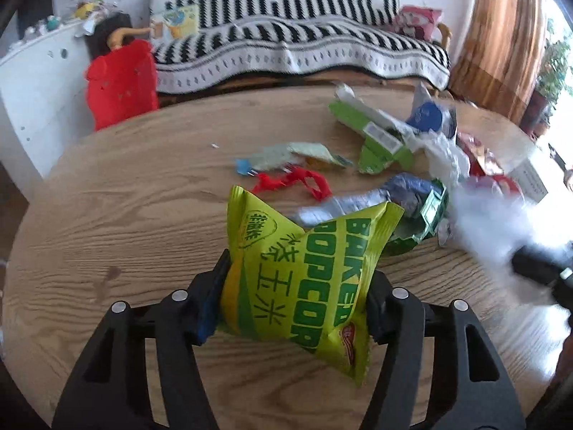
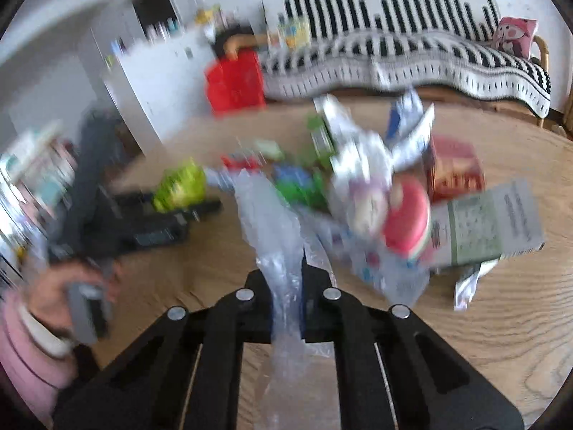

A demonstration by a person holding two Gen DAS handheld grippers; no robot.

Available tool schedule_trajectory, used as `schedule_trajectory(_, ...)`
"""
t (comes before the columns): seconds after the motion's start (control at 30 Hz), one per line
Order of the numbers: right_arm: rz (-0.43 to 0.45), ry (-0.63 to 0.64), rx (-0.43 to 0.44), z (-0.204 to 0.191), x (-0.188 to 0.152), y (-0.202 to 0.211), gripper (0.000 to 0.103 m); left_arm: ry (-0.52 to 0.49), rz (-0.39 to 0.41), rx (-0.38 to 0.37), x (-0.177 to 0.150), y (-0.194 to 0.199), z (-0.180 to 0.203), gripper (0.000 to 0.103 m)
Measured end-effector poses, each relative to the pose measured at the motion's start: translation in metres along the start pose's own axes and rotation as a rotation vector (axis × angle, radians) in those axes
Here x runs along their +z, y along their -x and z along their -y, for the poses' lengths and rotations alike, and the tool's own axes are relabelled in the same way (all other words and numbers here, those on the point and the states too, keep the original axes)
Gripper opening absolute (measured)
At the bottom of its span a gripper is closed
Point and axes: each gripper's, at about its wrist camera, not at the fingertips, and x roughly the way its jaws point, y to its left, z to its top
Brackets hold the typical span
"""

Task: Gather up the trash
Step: 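Lift both held items and carry them over the black bin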

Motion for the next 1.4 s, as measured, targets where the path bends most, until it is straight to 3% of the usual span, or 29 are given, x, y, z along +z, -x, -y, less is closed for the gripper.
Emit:
schedule_trajectory(0.07, 0.083, -0.001, 0.004, -0.006, 0.006, 0.018, 0.008, 0.043, 0.021, -0.004, -0.003, 0.012, -0.009, 0.061)
schedule_trajectory(0.2, 0.183, -0.075, -0.092, -0.003, 0.014, 0.037, 0.008, 0.074, 0.033, -0.023, -0.008, 0.026, -0.017, 0.061)
schedule_trajectory(0.43, 0.112, -0.221, -0.092, 0.019, 0.009, 0.025, 0.008, 0.046, 0.017, -0.019, -0.022, 0.032, -0.015, 0.062)
schedule_trajectory(1.0, 0.091, -0.191, -0.200, 0.052, -0.005, 0.034, 0.008, 0.036, 0.026, -0.010, -0.016, 0.023, -0.010, 0.062)
schedule_trajectory(1.4, 0.084, -0.221, -0.196, 0.062, -0.008, 0.037, 0.008, 0.017, 0.017, -0.008, -0.016, 0.020, -0.004, 0.062)
